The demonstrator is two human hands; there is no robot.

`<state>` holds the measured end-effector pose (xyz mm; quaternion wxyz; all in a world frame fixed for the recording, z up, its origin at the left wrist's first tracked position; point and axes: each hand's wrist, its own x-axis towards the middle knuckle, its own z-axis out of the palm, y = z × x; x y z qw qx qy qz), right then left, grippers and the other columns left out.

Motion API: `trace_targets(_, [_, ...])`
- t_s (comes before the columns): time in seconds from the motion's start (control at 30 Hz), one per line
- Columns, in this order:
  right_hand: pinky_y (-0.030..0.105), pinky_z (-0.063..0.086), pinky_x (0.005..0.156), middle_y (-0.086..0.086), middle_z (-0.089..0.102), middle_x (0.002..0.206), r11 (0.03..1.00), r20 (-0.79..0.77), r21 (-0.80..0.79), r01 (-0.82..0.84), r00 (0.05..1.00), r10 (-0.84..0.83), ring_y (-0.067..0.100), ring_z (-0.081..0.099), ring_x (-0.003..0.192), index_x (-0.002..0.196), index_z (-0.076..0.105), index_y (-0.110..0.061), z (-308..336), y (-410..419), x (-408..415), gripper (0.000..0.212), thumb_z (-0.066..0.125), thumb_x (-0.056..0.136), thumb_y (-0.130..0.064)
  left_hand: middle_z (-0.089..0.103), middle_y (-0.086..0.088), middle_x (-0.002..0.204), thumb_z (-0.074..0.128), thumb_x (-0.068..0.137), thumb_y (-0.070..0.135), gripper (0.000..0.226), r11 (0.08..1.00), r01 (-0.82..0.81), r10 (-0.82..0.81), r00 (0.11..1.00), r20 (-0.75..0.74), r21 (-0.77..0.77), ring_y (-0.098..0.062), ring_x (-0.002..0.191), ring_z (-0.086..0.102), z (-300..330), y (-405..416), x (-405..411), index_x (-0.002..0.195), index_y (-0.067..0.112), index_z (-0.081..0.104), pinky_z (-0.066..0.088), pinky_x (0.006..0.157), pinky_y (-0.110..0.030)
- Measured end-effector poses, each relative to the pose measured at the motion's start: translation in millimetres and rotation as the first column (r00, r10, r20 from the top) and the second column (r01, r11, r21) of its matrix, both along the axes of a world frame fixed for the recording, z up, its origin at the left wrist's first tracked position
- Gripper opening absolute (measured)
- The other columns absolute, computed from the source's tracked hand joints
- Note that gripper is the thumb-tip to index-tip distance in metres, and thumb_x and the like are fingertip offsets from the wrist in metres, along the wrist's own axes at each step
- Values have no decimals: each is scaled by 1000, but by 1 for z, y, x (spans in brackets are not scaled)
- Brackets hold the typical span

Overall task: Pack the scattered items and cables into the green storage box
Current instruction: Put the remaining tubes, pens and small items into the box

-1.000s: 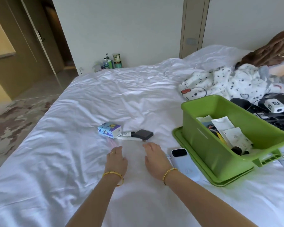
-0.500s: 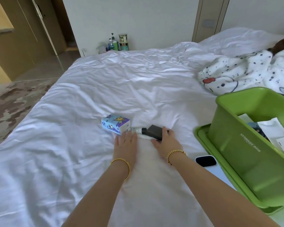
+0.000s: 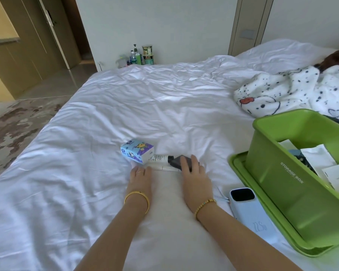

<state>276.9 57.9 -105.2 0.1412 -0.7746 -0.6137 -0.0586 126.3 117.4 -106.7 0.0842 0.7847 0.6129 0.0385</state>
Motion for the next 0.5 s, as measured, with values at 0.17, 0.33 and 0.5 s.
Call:
trace_targets(0.17, [34,57,58,6,62,126,996,162,-67,-53,985,63,35,65,98,105,69,-34,3,-3,1,63,82,46,-15,36,-7,137,36,87,-5,54,991,-130,124,984,131,33,-27,129,28,6,-3,-13,137,15,31,42,98,-32])
trace_targets(0.33, [44,20,114,3,2,157,977,-158,-210,-43,987,9,29,3,143,142,22,-32,-8,11,6,64,40,85,-7,43,-17,129,40,90,4,35,948,-304,318,900,297,-95,-34,119,44,9,-4,-25,125,7,42,41,97,-39])
trace_targets(0.5, [47,9,116,7,6,154,974,-371,-220,62,918,-142,33,7,140,125,41,-25,-1,24,4,35,44,90,-30,52,-16,121,33,96,10,28,947,-319,316,909,273,-36,-33,114,48,3,-19,-30,118,6,50,39,94,-37])
